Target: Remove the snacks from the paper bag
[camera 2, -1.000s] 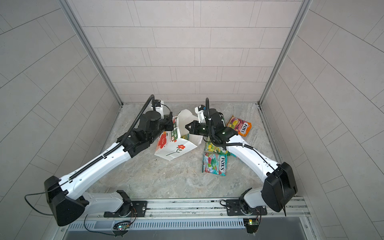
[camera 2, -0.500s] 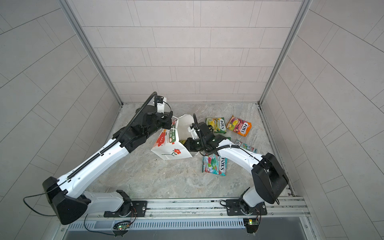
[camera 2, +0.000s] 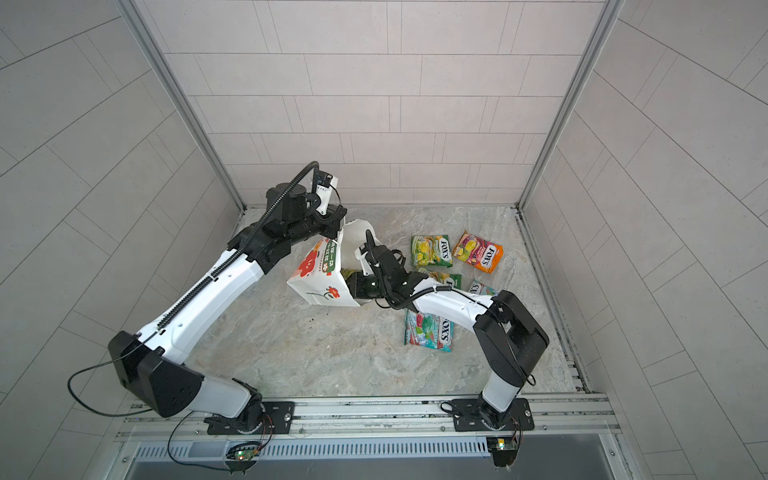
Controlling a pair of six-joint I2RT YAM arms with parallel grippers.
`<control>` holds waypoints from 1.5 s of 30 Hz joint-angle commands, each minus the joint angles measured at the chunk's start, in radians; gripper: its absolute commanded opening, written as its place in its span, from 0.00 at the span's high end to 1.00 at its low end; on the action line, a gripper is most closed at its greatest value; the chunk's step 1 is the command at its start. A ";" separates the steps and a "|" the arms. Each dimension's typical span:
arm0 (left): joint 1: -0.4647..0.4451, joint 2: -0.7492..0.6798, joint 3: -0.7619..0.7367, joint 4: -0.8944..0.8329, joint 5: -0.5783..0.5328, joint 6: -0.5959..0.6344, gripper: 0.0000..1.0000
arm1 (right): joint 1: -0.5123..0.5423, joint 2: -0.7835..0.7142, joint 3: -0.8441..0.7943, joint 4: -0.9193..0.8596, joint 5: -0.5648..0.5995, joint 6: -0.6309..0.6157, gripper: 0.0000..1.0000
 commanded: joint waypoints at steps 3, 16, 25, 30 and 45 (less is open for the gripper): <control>-0.001 -0.011 -0.038 -0.017 0.185 -0.041 1.00 | -0.002 -0.102 -0.058 -0.054 0.165 -0.011 0.65; -0.052 -0.089 -0.209 -0.006 0.329 -0.192 1.00 | -0.066 -0.349 -0.221 -0.193 0.268 -0.088 0.65; -0.052 -0.149 -0.254 -0.105 0.253 -0.156 1.00 | -0.035 -0.221 -0.197 -0.135 0.053 -0.087 0.67; -0.053 -0.153 -0.260 -0.064 0.230 -0.196 1.00 | -0.022 -0.197 -0.187 -0.135 0.047 -0.084 0.65; -0.053 -0.141 -0.343 0.246 0.018 -0.564 1.00 | -0.002 -0.184 -0.216 -0.072 0.036 -0.032 0.64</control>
